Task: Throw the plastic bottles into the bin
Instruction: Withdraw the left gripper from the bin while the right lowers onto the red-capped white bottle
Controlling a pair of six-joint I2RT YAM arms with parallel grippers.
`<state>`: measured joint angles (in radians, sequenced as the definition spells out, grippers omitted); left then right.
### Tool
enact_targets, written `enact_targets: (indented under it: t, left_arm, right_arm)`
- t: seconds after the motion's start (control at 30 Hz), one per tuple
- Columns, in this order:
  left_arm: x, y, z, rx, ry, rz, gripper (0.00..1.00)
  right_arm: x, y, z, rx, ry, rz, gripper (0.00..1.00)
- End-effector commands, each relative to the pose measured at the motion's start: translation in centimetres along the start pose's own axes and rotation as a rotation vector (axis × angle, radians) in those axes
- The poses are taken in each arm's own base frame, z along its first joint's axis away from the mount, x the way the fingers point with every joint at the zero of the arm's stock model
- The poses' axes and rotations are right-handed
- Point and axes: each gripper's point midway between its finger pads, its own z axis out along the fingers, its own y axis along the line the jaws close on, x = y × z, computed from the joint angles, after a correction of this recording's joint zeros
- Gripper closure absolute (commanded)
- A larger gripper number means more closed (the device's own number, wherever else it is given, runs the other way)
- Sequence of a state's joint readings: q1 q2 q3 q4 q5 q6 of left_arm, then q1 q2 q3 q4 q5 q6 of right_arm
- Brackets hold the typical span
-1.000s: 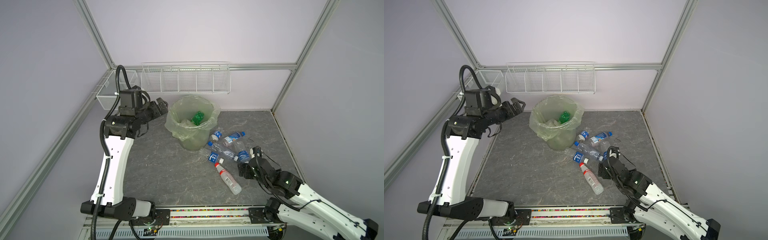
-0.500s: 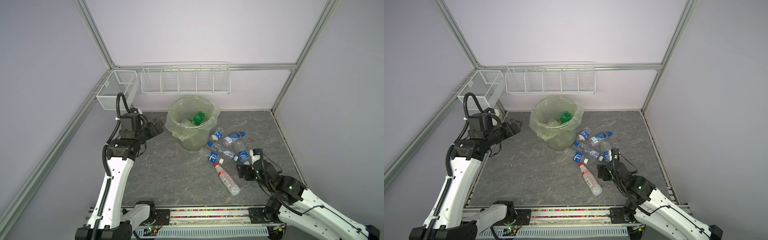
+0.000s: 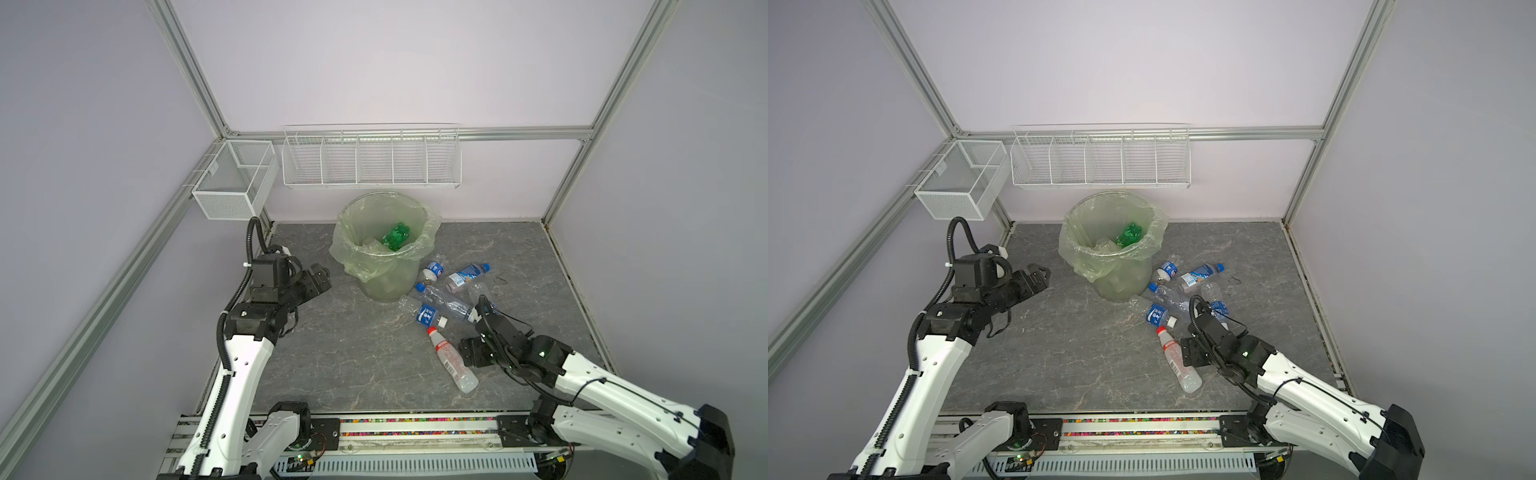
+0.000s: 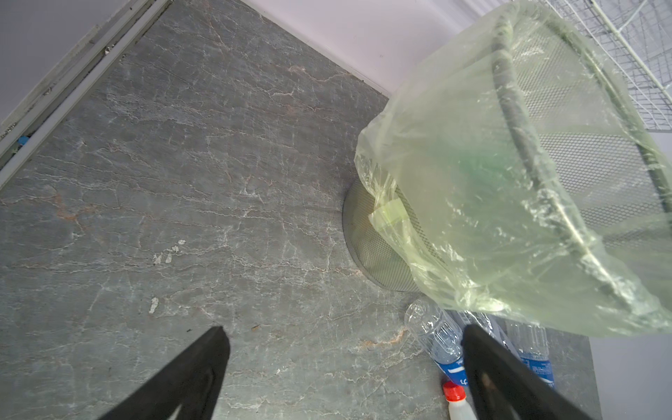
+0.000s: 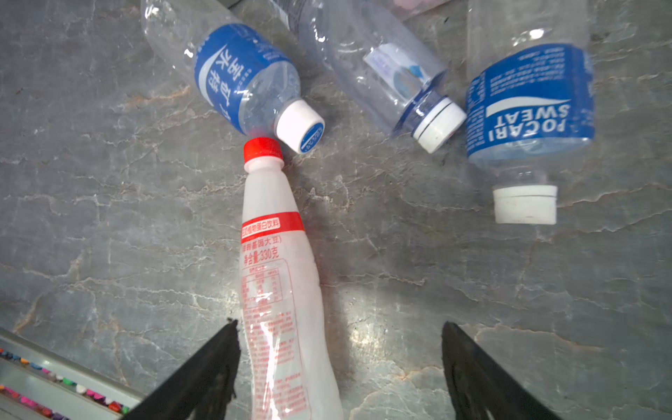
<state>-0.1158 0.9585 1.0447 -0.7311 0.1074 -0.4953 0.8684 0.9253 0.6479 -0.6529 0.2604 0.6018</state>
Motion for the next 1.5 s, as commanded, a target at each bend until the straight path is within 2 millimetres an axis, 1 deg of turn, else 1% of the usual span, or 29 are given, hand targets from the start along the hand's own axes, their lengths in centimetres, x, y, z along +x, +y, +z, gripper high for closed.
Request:
enact_targets:
  t: [0.0,0.2,0.4,0.6,0.77,0.9,1.17,1.23,1.47]
  left_arm:
    - [0.3,-0.6,-0.1,0.061,-0.016,-0.008,0.00]
    - [3.0,0.0,1.0,0.089,0.047,-0.029,0.00]
    - [4.5,0.6,1.3,0.099,0.057,-0.047,0.00]
    - [6.0,1.4,1.5,0.098,0.073,-0.067,0.00]
    - [7.0,2.0,1.6,0.092,0.081,-0.073,0.00]
    - [7.5,2.4,1.8,0.084,0.088,-0.073,0.00]
    - [7.9,2.9,1.8,0.064,0.086,-0.068,0.00]
    - [8.0,3.0,1.7,0.061,0.085,-0.067,0.00]
    - [7.9,2.9,1.6,0.066,0.084,-0.068,0.00]
  right_arm:
    - [0.3,1.3,0.0,-0.046,0.022,-0.010,0.12]
    - [2.1,1.8,0.7,-0.069,0.072,-0.010,0.12]
    - [3.5,2.0,1.2,-0.074,0.107,-0.017,0.12]
    - [3.9,2.7,1.6,-0.072,0.124,-0.036,0.12]
    - [3.2,3.5,2.2,-0.063,0.129,-0.059,0.12]
    - [1.8,4.3,2.6,-0.036,0.136,-0.096,0.11]
    - [0.6,5.5,5.1,0.043,0.221,-0.157,0.12]
    - [-0.2,6.1,5.5,0.049,0.223,-0.160,0.11]
    - [-1.6,6.1,7.1,0.061,0.235,-0.159,0.09]
